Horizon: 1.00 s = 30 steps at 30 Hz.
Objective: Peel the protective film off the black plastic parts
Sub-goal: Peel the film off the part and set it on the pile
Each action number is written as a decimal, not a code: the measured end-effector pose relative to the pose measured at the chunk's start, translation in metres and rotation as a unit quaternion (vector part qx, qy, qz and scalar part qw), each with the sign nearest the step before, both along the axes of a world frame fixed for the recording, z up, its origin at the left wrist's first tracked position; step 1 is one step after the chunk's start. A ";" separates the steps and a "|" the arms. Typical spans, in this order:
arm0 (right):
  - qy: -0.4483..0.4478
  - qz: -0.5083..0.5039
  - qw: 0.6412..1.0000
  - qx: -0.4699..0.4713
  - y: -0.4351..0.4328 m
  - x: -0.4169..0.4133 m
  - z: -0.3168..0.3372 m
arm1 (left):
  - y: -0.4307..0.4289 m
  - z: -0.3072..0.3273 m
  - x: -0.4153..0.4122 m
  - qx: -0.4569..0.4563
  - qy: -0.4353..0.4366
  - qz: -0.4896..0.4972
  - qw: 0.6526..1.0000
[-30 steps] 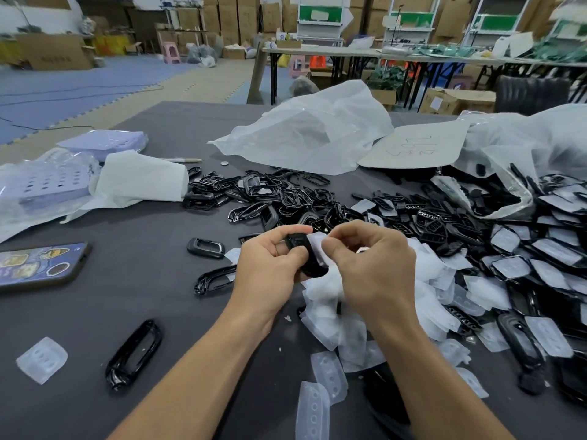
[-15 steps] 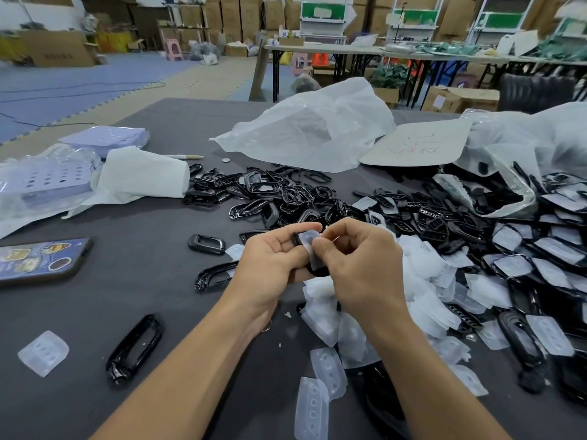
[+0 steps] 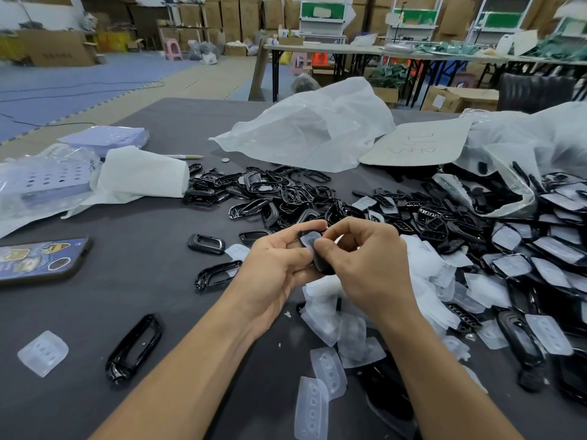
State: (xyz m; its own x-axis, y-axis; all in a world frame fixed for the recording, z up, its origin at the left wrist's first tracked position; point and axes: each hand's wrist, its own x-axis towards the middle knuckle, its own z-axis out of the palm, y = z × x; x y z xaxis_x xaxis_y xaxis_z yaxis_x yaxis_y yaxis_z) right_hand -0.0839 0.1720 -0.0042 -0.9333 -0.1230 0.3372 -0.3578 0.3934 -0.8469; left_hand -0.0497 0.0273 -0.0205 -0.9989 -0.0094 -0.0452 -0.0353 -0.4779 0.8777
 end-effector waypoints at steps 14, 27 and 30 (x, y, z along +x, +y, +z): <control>0.013 -0.032 0.998 0.047 -0.007 0.001 -0.004 | 0.006 0.004 -0.001 0.020 0.014 0.059 0.998; -0.021 0.007 1.000 -0.011 -0.004 -0.001 -0.004 | -0.005 0.002 -0.001 -0.204 -0.022 0.182 0.962; -0.027 0.006 0.999 -0.032 -0.004 -0.002 -0.005 | -0.006 0.003 0.000 -0.209 -0.020 0.163 0.964</control>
